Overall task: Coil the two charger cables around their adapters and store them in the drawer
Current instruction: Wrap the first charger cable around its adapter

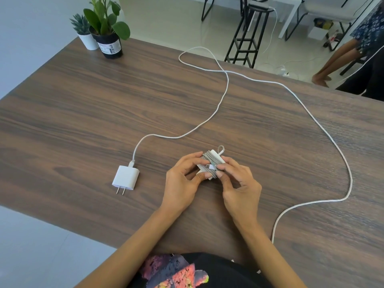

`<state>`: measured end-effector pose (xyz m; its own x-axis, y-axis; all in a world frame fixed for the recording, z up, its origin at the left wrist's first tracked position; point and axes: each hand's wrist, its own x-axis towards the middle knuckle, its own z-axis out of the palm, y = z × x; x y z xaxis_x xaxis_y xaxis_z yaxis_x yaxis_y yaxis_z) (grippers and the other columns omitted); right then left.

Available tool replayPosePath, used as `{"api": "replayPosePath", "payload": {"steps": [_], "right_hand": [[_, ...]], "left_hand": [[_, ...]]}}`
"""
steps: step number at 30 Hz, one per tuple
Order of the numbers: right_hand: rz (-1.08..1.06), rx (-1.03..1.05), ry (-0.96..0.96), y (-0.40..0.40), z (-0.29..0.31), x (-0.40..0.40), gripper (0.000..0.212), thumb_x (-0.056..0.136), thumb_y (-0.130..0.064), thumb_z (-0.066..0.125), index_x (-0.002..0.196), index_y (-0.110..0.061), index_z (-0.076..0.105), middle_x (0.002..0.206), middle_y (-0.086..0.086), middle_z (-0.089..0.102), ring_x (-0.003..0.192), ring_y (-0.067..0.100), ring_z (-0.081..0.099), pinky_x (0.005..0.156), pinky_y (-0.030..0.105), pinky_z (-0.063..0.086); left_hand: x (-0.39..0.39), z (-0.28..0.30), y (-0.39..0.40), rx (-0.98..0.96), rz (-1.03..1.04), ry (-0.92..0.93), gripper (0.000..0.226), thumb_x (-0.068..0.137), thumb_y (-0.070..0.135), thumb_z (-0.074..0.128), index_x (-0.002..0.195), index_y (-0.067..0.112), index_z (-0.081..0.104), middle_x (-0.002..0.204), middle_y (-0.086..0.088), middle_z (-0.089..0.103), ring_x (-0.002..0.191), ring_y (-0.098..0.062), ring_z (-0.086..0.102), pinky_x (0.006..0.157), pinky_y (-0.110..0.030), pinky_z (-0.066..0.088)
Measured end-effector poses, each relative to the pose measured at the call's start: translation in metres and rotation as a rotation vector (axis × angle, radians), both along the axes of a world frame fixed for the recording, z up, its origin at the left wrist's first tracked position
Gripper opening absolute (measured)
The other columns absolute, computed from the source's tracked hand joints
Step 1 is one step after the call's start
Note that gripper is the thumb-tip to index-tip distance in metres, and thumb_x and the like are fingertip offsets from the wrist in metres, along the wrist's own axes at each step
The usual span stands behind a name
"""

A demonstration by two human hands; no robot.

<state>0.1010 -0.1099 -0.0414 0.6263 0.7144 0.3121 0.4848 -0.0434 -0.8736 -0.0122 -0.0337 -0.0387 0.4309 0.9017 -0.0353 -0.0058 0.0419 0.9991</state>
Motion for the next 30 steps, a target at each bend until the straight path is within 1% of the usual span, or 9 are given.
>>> {"api": "replayPosePath", "payload": {"steps": [3,5,8,11,17,20,23,26,30], "right_hand": [[-0.008,-0.007,-0.031,0.002,-0.002,0.002,0.022,0.078,-0.002,0.07,0.093,-0.017,0.074,0.109,-0.005,0.069,0.101,0.006,0.06,0.09,0.014,0.044],[-0.008,-0.011,-0.05,0.002,-0.002,0.002,0.021,0.078,-0.002,0.069,0.092,-0.016,0.074,0.109,-0.005,0.069,0.099,0.006,0.059,0.089,0.011,0.042],[-0.015,-0.014,-0.063,0.004,-0.003,0.003,0.022,0.077,0.0,0.07,0.091,-0.015,0.074,0.107,-0.004,0.069,0.097,0.006,0.059,0.088,0.009,0.04],[-0.019,-0.017,-0.09,0.004,-0.004,0.005,0.022,0.076,-0.001,0.073,0.092,-0.016,0.075,0.108,-0.004,0.069,0.097,0.007,0.061,0.088,0.011,0.043],[-0.004,0.019,-0.194,0.003,0.0,0.01,0.017,0.077,-0.01,0.076,0.092,-0.016,0.074,0.107,-0.007,0.068,0.095,0.003,0.063,0.084,0.016,0.049],[-0.002,0.028,-0.25,0.002,0.0,0.009,0.015,0.078,-0.009,0.075,0.093,-0.013,0.074,0.105,0.0,0.072,0.096,0.006,0.065,0.084,0.019,0.05],[-0.016,0.033,-0.266,0.002,-0.002,0.008,0.016,0.077,-0.006,0.075,0.092,-0.01,0.074,0.101,0.004,0.073,0.093,0.011,0.067,0.082,0.02,0.052],[-0.034,0.048,-0.258,0.003,-0.002,0.006,0.015,0.077,-0.003,0.075,0.091,-0.008,0.074,0.101,0.004,0.073,0.091,0.012,0.067,0.082,0.02,0.052],[-0.029,0.053,-0.237,0.002,-0.003,0.007,0.016,0.077,-0.002,0.074,0.091,-0.009,0.074,0.105,-0.002,0.069,0.093,0.011,0.067,0.084,0.018,0.051]], "left_hand": [[0.001,0.001,0.002,0.028,-0.007,0.023,0.031,0.073,-0.005,0.073,0.09,0.02,0.07,0.12,-0.001,0.061,0.109,-0.006,0.062,0.087,-0.012,0.047],[0.001,0.002,0.001,0.025,-0.006,0.022,0.028,0.074,-0.003,0.073,0.089,0.02,0.071,0.12,-0.001,0.062,0.108,-0.004,0.062,0.087,-0.012,0.047],[0.003,0.003,0.0,-0.02,0.008,0.013,0.017,0.075,0.0,0.073,0.085,0.014,0.072,0.118,0.001,0.062,0.105,-0.001,0.063,0.084,-0.011,0.048],[0.007,0.004,0.0,-0.063,0.035,-0.009,0.014,0.076,0.0,0.073,0.08,0.014,0.071,0.117,0.004,0.062,0.104,-0.001,0.063,0.082,-0.009,0.047],[0.01,0.002,0.0,-0.084,0.044,-0.002,0.009,0.081,-0.001,0.069,0.082,0.008,0.069,0.123,-0.001,0.062,0.105,-0.001,0.063,0.083,-0.01,0.047],[0.01,0.0,0.0,-0.041,0.033,0.035,0.005,0.083,0.001,0.067,0.085,0.006,0.068,0.125,-0.001,0.06,0.109,-0.003,0.062,0.085,-0.01,0.047],[0.009,0.0,0.001,0.006,0.013,0.073,0.005,0.084,0.002,0.066,0.087,0.005,0.067,0.125,0.001,0.059,0.109,0.003,0.06,0.085,-0.007,0.045],[0.009,-0.003,0.003,0.047,0.007,0.101,0.005,0.085,0.0,0.064,0.087,0.003,0.066,0.125,0.001,0.059,0.107,0.008,0.059,0.087,-0.007,0.044],[0.007,-0.006,0.005,0.065,-0.004,0.129,0.005,0.086,-0.002,0.063,0.088,0.003,0.065,0.126,0.0,0.06,0.107,0.007,0.059,0.089,-0.01,0.045]]}}
